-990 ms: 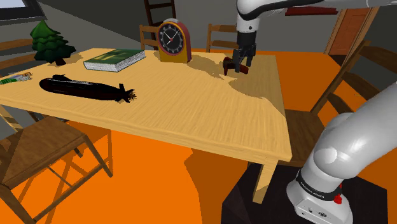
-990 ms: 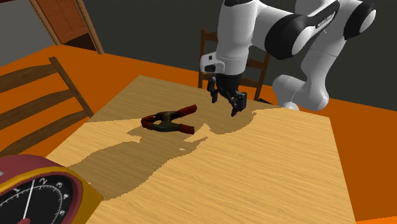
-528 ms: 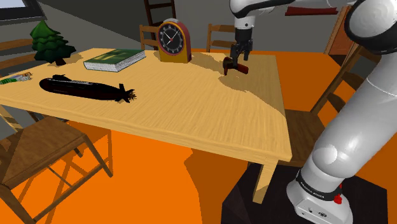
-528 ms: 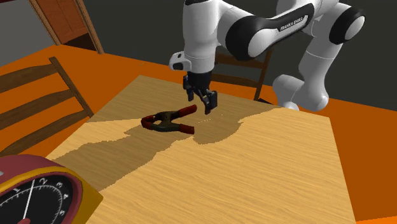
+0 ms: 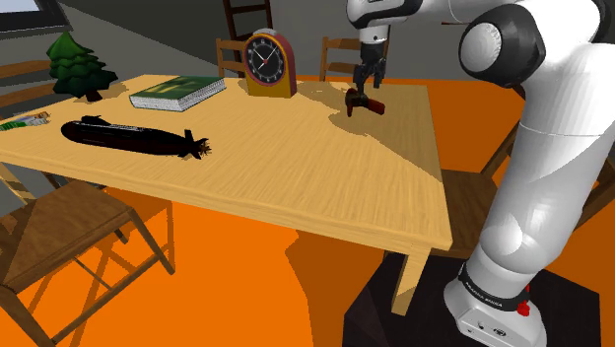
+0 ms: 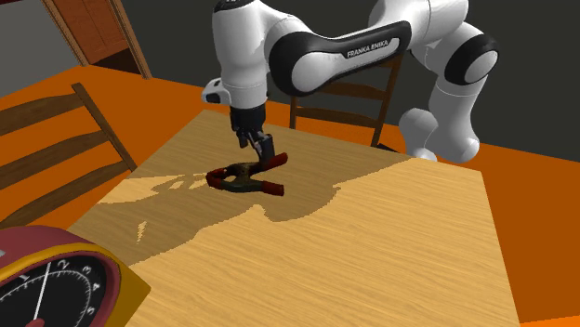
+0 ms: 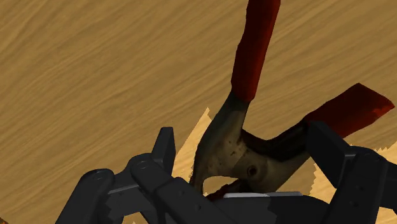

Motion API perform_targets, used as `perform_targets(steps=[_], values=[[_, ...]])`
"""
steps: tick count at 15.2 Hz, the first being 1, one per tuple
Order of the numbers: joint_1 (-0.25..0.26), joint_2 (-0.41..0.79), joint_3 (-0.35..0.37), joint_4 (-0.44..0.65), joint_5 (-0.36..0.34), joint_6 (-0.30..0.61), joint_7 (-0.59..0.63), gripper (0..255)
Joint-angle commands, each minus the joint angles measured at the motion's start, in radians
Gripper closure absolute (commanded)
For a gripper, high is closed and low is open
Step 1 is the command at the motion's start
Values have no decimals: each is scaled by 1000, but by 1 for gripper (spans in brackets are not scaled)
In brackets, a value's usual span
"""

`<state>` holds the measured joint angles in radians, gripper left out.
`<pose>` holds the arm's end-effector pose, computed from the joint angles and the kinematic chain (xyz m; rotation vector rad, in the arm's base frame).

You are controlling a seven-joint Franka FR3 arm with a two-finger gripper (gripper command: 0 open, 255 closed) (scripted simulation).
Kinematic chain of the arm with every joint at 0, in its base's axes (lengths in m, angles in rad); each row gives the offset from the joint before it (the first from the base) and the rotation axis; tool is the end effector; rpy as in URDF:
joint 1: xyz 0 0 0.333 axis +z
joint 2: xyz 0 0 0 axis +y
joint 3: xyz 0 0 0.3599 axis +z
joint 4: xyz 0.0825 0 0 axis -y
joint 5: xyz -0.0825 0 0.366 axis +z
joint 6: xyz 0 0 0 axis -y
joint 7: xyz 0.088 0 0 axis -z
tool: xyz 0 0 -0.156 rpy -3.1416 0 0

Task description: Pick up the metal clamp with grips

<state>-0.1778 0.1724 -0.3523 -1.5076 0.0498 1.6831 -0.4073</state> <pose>0.5313 -0.2837 0.5654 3.1209 -0.1919 0.0122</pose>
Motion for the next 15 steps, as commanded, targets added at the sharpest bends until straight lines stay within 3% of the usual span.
perform_targets(steps=[1, 8, 9, 15], values=[[-3, 14, -1, -2, 5, 16, -4, 0], [0, 8, 1, -85, 3, 93, -3, 0], [0, 8, 0, -86, 3, 94, -4, 255], [-1, 10, 0, -84, 4, 94, -5, 255]])
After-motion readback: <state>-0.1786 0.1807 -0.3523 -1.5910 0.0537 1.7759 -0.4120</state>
